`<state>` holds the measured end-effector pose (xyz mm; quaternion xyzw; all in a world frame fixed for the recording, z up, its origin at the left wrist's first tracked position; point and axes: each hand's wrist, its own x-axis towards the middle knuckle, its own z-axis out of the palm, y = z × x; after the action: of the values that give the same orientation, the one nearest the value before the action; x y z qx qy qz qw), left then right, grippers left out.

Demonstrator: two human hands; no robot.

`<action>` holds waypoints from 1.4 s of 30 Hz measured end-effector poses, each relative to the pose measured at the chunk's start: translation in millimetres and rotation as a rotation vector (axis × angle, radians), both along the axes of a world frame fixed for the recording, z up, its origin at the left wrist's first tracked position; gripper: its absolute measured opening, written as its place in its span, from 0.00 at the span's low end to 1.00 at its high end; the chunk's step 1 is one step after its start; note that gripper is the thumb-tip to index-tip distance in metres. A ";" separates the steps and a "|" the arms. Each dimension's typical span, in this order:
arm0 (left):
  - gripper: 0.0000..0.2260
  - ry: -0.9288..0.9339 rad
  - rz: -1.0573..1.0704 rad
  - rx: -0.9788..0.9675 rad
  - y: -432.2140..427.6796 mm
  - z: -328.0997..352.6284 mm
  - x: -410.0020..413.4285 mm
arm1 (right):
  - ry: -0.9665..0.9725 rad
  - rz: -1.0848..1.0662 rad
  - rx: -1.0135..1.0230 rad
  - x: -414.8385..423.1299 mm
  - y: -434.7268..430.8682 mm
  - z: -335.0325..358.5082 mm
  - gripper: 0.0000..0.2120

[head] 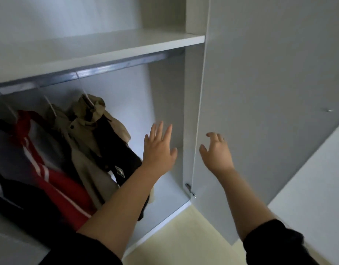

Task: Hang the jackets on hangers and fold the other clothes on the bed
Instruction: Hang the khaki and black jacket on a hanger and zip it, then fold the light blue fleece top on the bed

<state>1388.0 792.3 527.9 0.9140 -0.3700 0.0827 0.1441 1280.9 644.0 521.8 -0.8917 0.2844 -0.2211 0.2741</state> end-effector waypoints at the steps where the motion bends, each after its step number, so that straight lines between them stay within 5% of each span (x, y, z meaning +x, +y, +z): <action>1: 0.33 -0.003 -0.030 -0.024 -10.4 1.8 -18.1 | 0.002 -0.020 -0.034 -22.5 -7.2 0.7 0.21; 11: 0.33 -0.113 -0.483 -0.029 -126.8 -6.3 -284.0 | 0.019 -0.354 -0.107 -327.7 -70.2 -18.0 0.26; 21: 0.32 -0.024 -0.942 0.033 -228.4 -52.2 -578.5 | 0.153 -0.836 -0.110 -638.7 -93.5 -39.5 0.29; 42: 0.32 0.108 -1.552 0.138 -518.8 -71.6 -950.1 | 0.245 -1.503 0.097 -974.1 -280.0 -75.4 0.27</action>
<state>437.9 273.5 456.3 0.4035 -0.9003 -0.1095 0.1212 306.8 364.0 446.4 -0.4634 0.8527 -0.2347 0.0551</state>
